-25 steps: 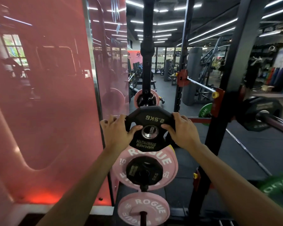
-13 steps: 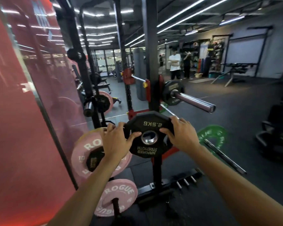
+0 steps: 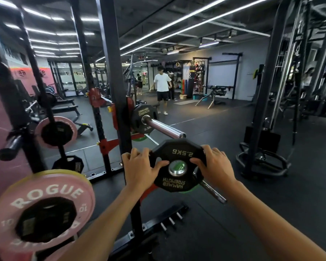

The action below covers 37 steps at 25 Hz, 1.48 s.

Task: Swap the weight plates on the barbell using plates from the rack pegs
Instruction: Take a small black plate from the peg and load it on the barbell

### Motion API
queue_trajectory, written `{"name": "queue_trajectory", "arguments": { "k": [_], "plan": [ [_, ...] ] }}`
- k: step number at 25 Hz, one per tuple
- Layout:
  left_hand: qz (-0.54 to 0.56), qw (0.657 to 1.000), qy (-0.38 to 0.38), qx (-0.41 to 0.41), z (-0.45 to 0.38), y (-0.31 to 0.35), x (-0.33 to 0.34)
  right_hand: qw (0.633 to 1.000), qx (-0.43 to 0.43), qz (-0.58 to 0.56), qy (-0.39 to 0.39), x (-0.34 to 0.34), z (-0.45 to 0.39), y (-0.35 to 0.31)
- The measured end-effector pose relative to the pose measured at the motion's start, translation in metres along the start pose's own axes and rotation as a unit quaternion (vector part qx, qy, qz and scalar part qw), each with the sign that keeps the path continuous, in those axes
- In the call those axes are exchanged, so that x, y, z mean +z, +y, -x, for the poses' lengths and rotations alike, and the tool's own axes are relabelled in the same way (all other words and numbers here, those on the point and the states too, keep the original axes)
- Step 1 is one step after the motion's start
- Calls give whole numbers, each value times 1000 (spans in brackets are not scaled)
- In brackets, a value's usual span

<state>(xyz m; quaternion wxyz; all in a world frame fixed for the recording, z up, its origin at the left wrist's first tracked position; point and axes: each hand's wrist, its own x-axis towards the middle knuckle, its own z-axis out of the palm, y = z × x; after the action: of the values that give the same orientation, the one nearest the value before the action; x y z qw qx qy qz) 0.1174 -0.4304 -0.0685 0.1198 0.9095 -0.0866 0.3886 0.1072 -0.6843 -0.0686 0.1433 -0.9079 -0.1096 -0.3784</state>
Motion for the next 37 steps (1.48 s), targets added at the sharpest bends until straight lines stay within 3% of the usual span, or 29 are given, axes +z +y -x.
{"name": "queue_trajectory", "arguments": {
  "k": [7,10,17,21,29,37],
  "plan": [
    [-13,999,-38,-21,-53,43,84,1000,-1,18,-2,27,-47,91],
    [-18,999,-11,-39,-67,50,103,999,-22,-11,-21,45,-71,114],
    [-98,987,46,-117,-97,53,103,987,-102,-104,-61,87,-144,128],
    [-137,976,31,-168,-104,56,107,979,-132,-134,-78,102,-167,133],
    [-141,970,69,-187,-98,74,114,970,-145,-181,-67,127,-173,144],
    [-166,960,39,-223,-102,89,110,971,-126,-190,-77,138,-174,143]
  ]
}}
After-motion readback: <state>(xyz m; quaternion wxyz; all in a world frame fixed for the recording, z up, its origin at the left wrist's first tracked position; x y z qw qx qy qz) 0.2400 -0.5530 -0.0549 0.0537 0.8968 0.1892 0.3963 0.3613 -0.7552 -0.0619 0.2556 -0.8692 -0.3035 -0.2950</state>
